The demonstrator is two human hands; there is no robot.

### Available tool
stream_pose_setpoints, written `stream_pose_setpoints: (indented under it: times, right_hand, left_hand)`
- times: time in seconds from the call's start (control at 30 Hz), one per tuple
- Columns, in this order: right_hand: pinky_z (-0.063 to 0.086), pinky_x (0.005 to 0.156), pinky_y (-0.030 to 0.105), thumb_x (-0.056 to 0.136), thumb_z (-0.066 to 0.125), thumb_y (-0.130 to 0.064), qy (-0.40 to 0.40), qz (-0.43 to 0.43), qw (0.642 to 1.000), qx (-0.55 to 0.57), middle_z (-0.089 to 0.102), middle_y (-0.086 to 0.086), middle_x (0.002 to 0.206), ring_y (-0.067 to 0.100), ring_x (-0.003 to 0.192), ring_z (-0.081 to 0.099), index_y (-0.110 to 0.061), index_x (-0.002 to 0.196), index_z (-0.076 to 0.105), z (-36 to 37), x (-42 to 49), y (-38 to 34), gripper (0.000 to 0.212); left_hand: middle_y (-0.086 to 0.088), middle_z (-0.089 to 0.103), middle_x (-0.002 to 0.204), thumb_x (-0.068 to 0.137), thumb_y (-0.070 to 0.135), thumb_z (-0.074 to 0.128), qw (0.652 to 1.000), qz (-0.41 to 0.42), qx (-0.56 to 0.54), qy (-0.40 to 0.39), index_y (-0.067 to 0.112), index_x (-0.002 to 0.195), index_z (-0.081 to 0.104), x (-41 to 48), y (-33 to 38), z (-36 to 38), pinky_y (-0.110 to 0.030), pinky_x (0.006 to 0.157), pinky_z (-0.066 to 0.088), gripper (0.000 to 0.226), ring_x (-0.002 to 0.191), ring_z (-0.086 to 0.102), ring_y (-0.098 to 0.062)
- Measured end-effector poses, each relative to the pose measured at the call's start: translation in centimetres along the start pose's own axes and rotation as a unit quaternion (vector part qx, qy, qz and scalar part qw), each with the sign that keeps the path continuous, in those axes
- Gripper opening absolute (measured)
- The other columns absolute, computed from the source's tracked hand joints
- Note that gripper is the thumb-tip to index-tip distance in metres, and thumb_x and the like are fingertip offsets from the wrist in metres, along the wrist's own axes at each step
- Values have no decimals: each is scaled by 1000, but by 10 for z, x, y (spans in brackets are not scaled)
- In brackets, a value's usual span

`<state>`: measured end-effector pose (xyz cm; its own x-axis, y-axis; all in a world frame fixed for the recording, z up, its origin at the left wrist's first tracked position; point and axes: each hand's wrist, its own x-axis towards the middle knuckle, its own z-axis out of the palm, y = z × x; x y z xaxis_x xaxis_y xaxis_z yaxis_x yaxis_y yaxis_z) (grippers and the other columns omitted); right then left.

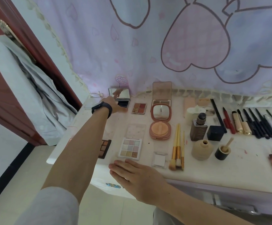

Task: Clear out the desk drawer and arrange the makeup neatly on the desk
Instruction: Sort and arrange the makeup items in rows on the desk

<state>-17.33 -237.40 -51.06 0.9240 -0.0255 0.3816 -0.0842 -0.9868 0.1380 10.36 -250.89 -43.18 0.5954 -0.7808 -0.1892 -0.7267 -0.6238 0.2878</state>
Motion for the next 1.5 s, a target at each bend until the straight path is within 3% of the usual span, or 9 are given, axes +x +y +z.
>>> stream_pose_setpoints:
  times: [0.2, 0.37, 0.47, 0.67, 0.9, 0.97, 1.1, 1.37, 1.5]
  right_hand:
    - [37, 116, 32, 103, 25, -18, -36, -11, 999, 8, 48, -1, 153, 17, 141, 44, -17, 144, 54, 1, 1, 2, 50]
    - [33, 119, 34, 101, 30, -18, -49, -11, 999, 9, 44, 1, 156, 20, 144, 39, -14, 146, 49, 5, 2, 2, 49]
    - [32, 120, 34, 100, 34, -19, -59, -10, 998, 16, 41, 2, 158, 20, 145, 37, -14, 147, 46, 5, 4, 1, 49]
    - [29, 120, 34, 96, 30, -15, -65, -5, 998, 26, 41, 3, 158, 20, 145, 37, -13, 147, 46, 4, 5, 1, 54]
    - [27, 122, 34, 97, 27, -15, -67, -8, 997, 23, 38, 3, 159, 21, 146, 34, -12, 148, 43, 6, 4, 1, 54]
    - [29, 122, 34, 96, 30, -15, -67, -7, 997, 23, 39, 3, 158, 21, 146, 34, -12, 148, 43, 6, 4, 1, 54]
    - [30, 121, 35, 96, 31, -14, -62, -14, 998, 16, 40, 4, 158, 22, 145, 36, -11, 147, 45, 7, 4, 2, 53]
    - [31, 120, 37, 97, 30, -13, -42, -29, 999, 5, 39, 6, 159, 23, 147, 36, -9, 150, 43, 12, 0, 3, 54]
    - [26, 119, 36, 89, 69, -22, -36, -28, 999, -12, 43, 4, 157, 21, 145, 40, -12, 148, 48, 13, 1, 2, 64]
  left_hand:
    - [-14, 65, 106, 84, 63, 64, 998, 20, 51, 28, 8, 96, 57, 9, -21, -16, -32, 67, 43, 57, 87, 57, -26]
    - [-14, 41, 151, 93, 40, 54, 996, -16, 85, 11, 9, 147, 42, 19, -65, -29, -41, 104, 41, 64, 134, 45, -33]
    - [-13, 42, 145, 94, 30, 49, 988, -25, 140, -59, 9, 142, 40, 20, -82, -25, -44, 100, 44, 54, 126, 47, -35]
    - [-12, 70, 98, 93, 43, 51, 980, 39, 195, 13, 7, 90, 69, 13, -78, -36, -35, 74, 51, 40, 86, 63, -28]
    - [-23, 43, 139, 88, 60, 58, 992, -83, 93, 28, 13, 139, 40, 13, -81, -29, -47, 95, 48, 72, 117, 53, -41]
    - [-24, 47, 137, 88, 59, 60, 993, -96, 73, 19, 9, 146, 30, 17, -80, -30, -45, 83, 49, 82, 115, 54, -41]
    - [-20, 53, 123, 86, 57, 62, 993, -103, 40, 47, 2, 144, 28, 17, -79, -29, -33, 53, 38, 87, 90, 54, -33]
    - [-9, 52, 106, 71, 73, 68, 985, -97, -86, 115, 2, 134, 37, -14, -81, -51, -31, 56, 41, 100, 81, 52, -24]
    - [0, 60, 104, 59, 86, 66, 970, -54, -191, 143, 18, 117, 43, -55, -73, -81, -26, 55, 40, 92, 81, 55, -10]
